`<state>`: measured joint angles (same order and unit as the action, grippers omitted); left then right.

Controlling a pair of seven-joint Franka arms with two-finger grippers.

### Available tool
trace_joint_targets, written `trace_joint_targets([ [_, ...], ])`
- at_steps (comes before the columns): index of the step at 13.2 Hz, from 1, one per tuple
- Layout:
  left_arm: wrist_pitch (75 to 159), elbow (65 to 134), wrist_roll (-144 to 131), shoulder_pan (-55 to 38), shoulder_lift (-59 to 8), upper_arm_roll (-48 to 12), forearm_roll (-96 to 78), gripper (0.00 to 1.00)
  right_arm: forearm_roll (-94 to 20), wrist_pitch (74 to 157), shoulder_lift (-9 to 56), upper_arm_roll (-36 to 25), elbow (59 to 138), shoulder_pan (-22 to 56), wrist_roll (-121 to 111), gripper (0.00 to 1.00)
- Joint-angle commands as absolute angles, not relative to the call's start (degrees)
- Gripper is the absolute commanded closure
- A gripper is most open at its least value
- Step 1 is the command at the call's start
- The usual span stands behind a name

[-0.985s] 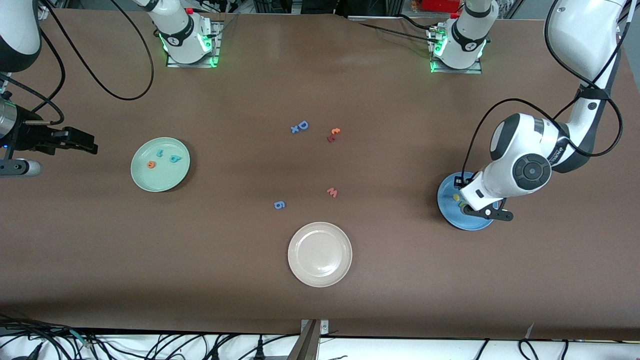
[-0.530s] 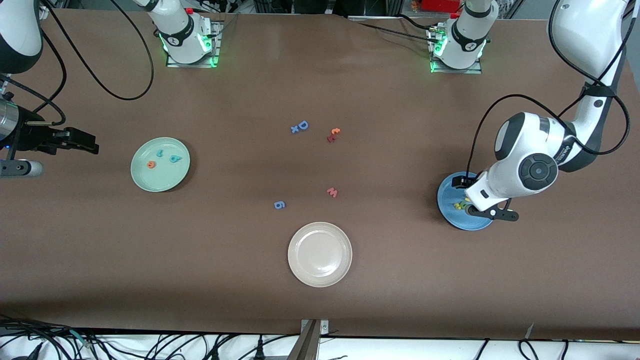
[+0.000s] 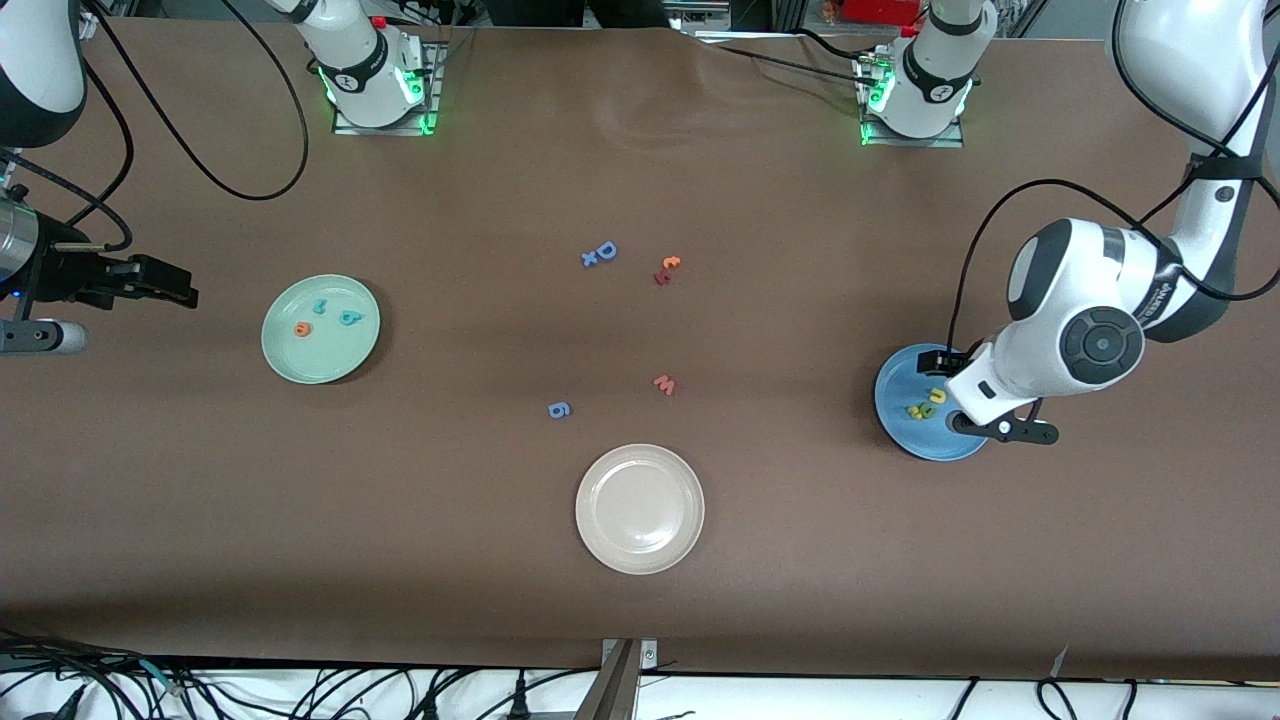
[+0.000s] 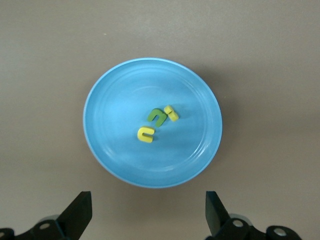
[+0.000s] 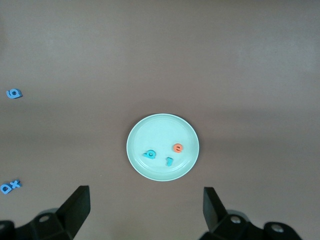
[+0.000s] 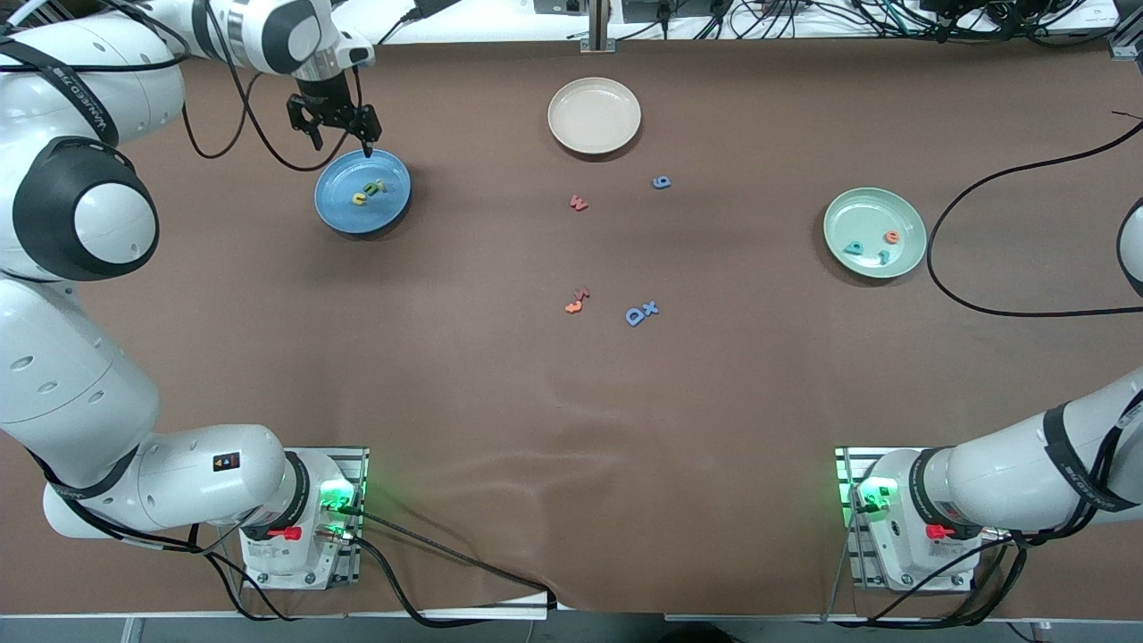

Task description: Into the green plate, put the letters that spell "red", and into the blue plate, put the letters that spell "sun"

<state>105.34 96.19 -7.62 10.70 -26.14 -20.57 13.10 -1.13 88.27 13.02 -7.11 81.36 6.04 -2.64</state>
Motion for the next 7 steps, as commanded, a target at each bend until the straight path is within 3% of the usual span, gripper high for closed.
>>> trace_joint_targets([
  [1,97.50,90.81,-7.12,10.46,-25.14,-20.92,10.90,0.00,0.09,87.98,12.74,-6.86,81.65,6.15,-2.11,0.00],
  [4,93.17,88.68,-7.12,8.36,-21.82,-20.04,8.27,0.00,0.09,87.98,12.74,-6.94,81.65,6.06,-2.11,0.00],
  [7,91.32,90.34,-7.12,4.14,-14.79,-13.47,3.01,0.00,0.09,87.89,12.74,-7.03,81.65,6.06,-2.20,0.00],
])
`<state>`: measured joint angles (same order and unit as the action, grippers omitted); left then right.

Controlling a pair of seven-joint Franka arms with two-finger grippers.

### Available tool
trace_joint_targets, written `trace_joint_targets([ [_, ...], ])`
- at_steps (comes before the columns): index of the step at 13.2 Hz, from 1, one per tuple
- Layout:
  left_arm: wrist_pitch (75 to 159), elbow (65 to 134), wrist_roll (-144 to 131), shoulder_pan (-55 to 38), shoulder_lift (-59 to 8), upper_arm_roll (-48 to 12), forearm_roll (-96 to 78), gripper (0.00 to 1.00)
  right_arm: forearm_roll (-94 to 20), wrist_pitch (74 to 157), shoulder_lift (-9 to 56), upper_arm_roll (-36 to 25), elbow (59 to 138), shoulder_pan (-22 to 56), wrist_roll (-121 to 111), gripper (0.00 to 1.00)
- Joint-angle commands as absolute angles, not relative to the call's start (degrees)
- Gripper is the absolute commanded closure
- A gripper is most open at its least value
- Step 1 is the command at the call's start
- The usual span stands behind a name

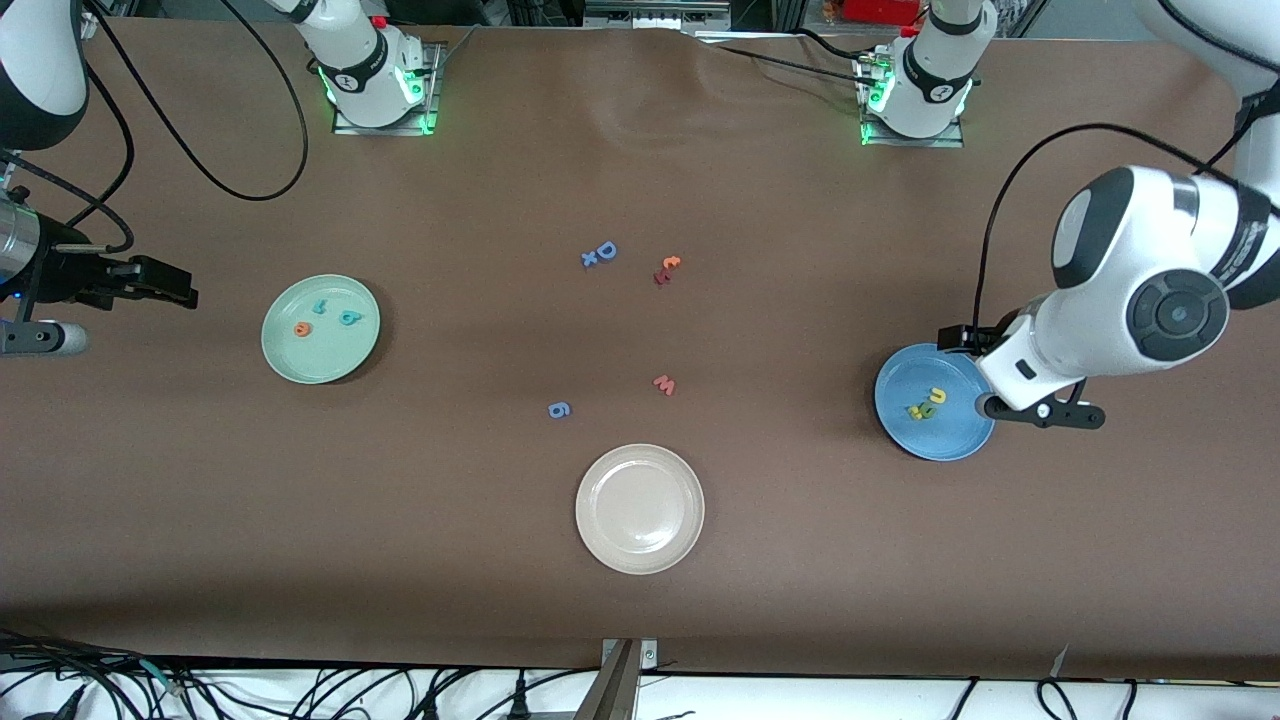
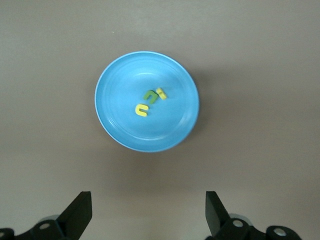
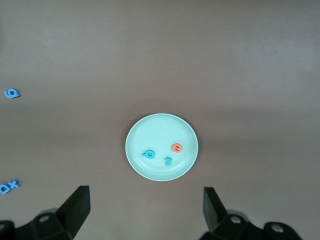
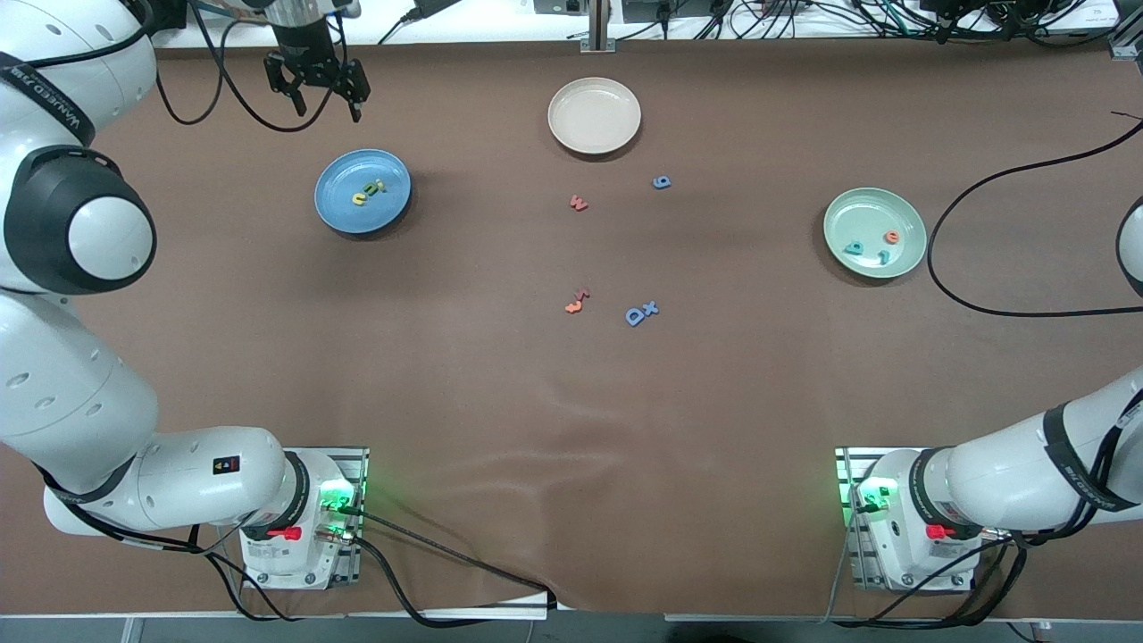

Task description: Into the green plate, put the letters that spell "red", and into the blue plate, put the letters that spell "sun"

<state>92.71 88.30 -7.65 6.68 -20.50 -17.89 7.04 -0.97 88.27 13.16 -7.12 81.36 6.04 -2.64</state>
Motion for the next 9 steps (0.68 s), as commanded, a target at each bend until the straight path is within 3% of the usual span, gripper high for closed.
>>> trace_joint_targets([
  [1,91.41,91.66,-6.60,3.87,-12.33,-12.06,0.99,0.00,0.26,87.98,12.74,-6.94,81.65,6.06,-2.11,0.00],
  [6,92.55,95.62,-6.33,3.87,-4.66,-11.78,0.17,0.00,0.79,88.24,12.74,-6.94,81.65,6.15,-1.85,0.00],
  [9,94.22,94.75,-6.33,-1.64,-3.43,-3.73,-1.65,0.00,0.79,88.07,12.74,-6.86,81.65,6.15,-1.85,0.00],
])
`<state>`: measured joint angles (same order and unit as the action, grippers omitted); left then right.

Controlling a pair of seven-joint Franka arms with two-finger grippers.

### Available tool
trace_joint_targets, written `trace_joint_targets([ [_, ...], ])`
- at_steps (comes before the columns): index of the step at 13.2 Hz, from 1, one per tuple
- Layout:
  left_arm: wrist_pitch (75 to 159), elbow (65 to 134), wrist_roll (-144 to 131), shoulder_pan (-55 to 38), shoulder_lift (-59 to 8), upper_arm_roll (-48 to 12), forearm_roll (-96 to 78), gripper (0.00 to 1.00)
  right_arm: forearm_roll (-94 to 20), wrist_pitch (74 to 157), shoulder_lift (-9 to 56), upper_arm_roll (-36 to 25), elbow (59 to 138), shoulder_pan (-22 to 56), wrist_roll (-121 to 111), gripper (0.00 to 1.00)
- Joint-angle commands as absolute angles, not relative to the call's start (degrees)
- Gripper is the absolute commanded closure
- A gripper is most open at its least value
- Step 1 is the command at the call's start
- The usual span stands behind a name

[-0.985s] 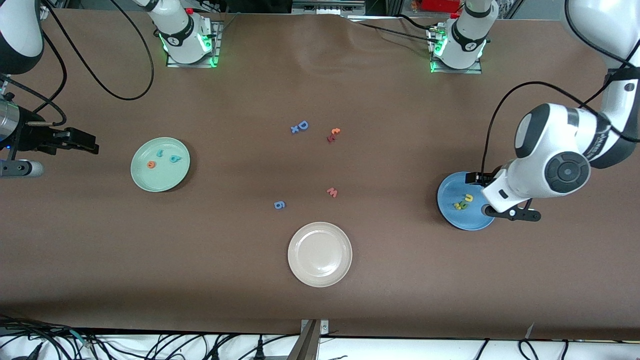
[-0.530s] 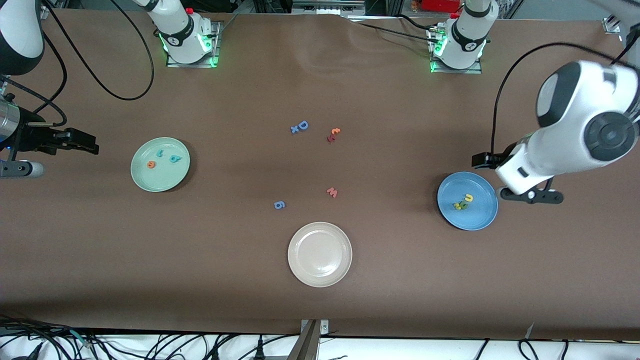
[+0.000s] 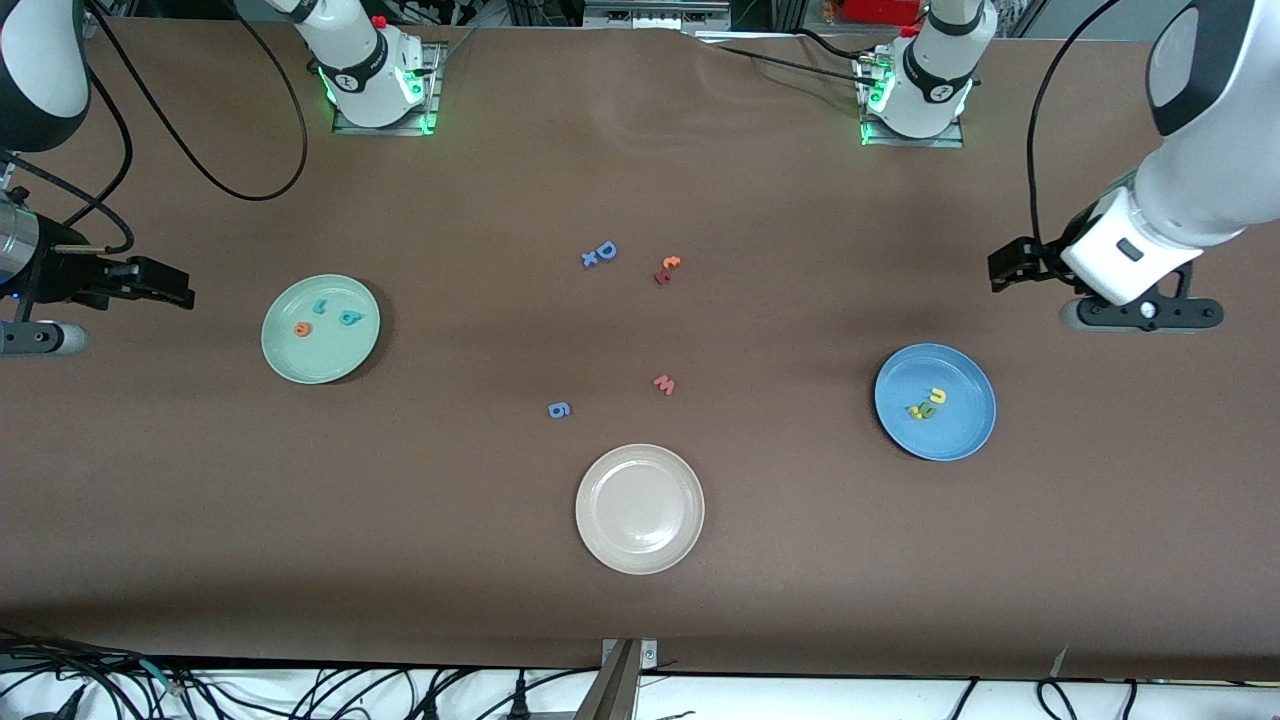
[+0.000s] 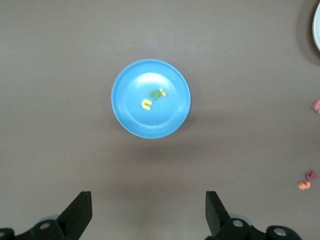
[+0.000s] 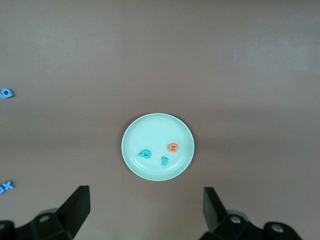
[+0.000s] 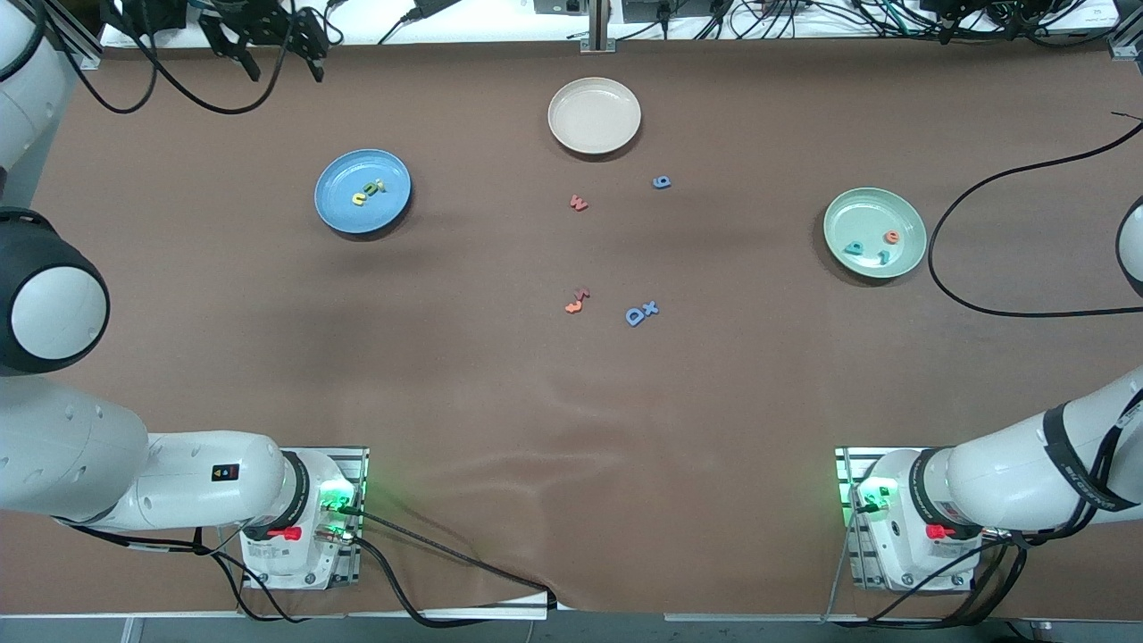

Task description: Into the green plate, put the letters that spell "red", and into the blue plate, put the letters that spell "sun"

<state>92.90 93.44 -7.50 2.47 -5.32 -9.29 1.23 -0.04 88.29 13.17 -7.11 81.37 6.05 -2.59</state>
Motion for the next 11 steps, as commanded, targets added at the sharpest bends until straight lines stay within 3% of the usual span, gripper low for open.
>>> trace_joint_targets([
  [1,93.09,93.35,-6.24,-3.67,-3.17,-0.91,-3.67,0.00,0.70,88.33,12.74,-6.94,81.65,6.15,-1.85,0.00],
  [7,77.36,80.70,-6.42,-7.38,-6.59,2.54,-4.57,0.00,0.70,88.33,12.74,-6.94,81.65,6.15,-1.85,0.00],
  [11,79.44,83.22,-6.06,-7.65,-6.42,2.72,-3.78,0.00,0.62,88.33,12.74,-6.94,81.65,6.06,-1.85,0.00],
])
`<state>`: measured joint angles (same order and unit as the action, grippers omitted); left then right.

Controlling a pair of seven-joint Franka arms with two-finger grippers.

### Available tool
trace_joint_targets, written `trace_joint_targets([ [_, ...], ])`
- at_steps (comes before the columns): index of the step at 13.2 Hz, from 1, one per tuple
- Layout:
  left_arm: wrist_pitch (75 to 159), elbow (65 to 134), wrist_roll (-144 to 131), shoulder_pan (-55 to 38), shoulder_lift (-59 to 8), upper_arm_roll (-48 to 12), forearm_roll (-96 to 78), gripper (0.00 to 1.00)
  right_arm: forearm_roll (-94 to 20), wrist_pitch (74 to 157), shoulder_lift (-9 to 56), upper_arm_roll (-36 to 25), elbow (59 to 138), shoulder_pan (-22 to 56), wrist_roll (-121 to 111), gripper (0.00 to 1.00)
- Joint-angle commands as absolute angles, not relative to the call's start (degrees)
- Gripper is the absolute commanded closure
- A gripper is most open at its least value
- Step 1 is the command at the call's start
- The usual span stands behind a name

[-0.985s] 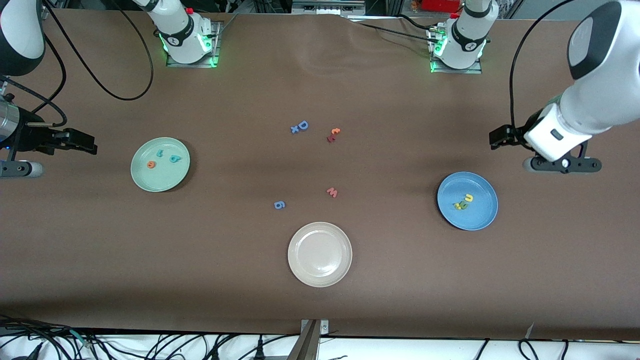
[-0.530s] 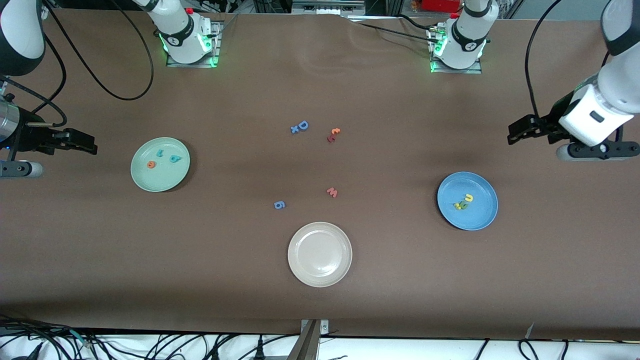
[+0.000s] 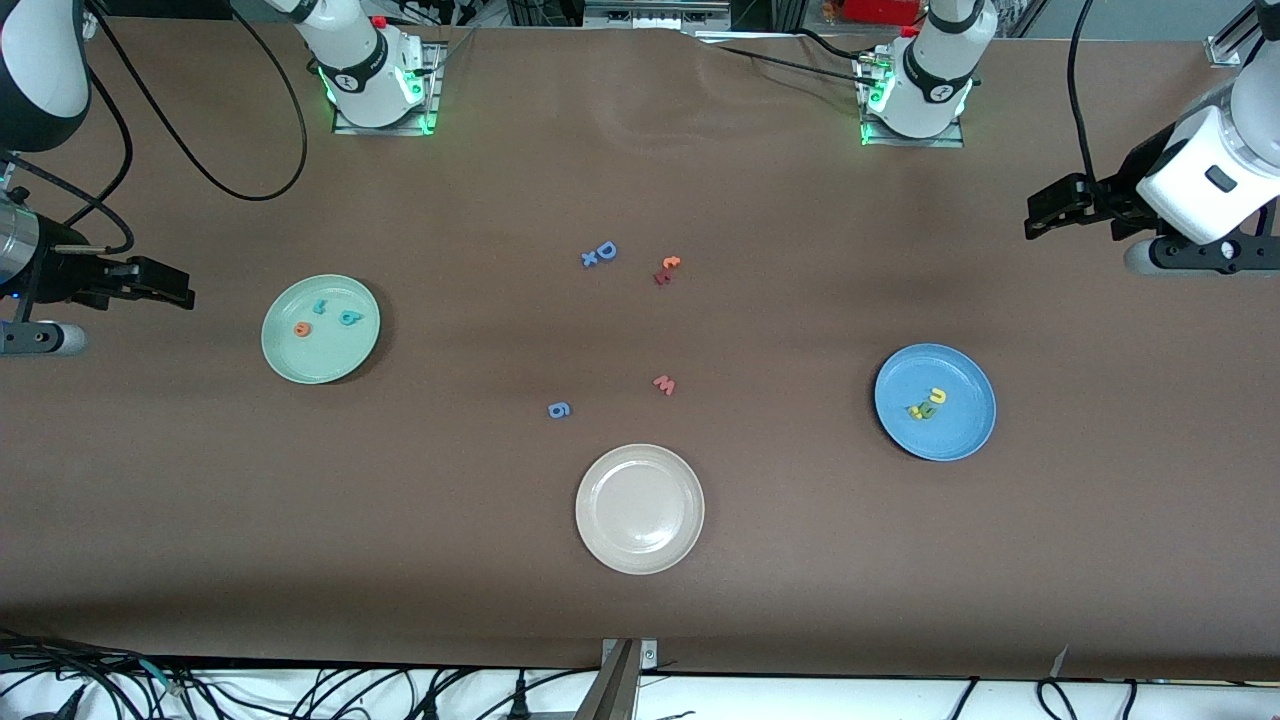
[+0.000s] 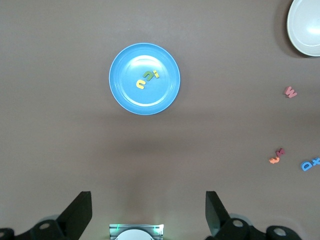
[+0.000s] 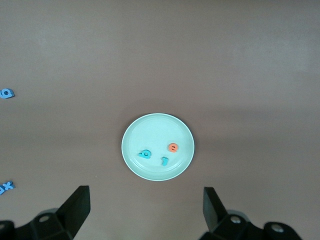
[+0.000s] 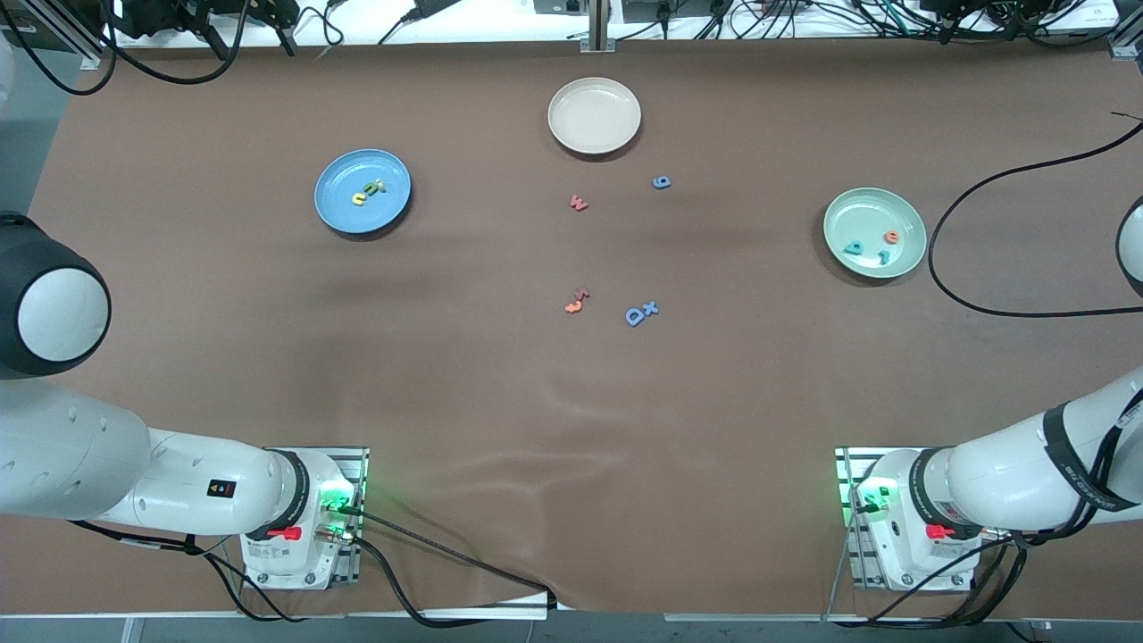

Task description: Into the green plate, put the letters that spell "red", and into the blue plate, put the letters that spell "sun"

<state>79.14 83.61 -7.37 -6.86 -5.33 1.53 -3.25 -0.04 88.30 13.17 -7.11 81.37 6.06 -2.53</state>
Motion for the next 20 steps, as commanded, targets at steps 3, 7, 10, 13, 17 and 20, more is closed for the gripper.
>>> trace_joint_targets([
  [3,80.15,85.60,-5.89,-7.47,-6.33,3.16,-3.78,0.00,0.62,88.33,12.74,-7.03,81.65,6.06,-1.85,0.00],
  [7,81.03,85.78,-5.02,-7.56,-6.33,3.16,-2.73,0.00,0.62,88.24,12.74,-7.03,81.65,6.06,-1.85,0.00],
  [10,81.12,85.78,-1.67,-7.47,-6.33,3.16,-1.67,0.00,0.53,88.24,12.83,-7.03,81.65,6.06,-1.85,0.00],
  [13,80.95,85.69,-1.93,-7.56,-6.33,3.16,-1.67,0.00,0.53,88.24,12.92,-7.12,81.65,5.98,-1.85,0.00],
  [17,80.42,85.34,-1.93,-6.59,-6.85,3.16,-1.76,0.00,0.53,88.24,12.92,-7.12,81.65,5.98,-1.85,0.00],
  [20,80.42,85.52,-2.02,-6.24,-6.94,3.08,-1.85,0.00,0.53,88.24,12.92,-7.12,81.65,5.98,-1.85,0.00],
])
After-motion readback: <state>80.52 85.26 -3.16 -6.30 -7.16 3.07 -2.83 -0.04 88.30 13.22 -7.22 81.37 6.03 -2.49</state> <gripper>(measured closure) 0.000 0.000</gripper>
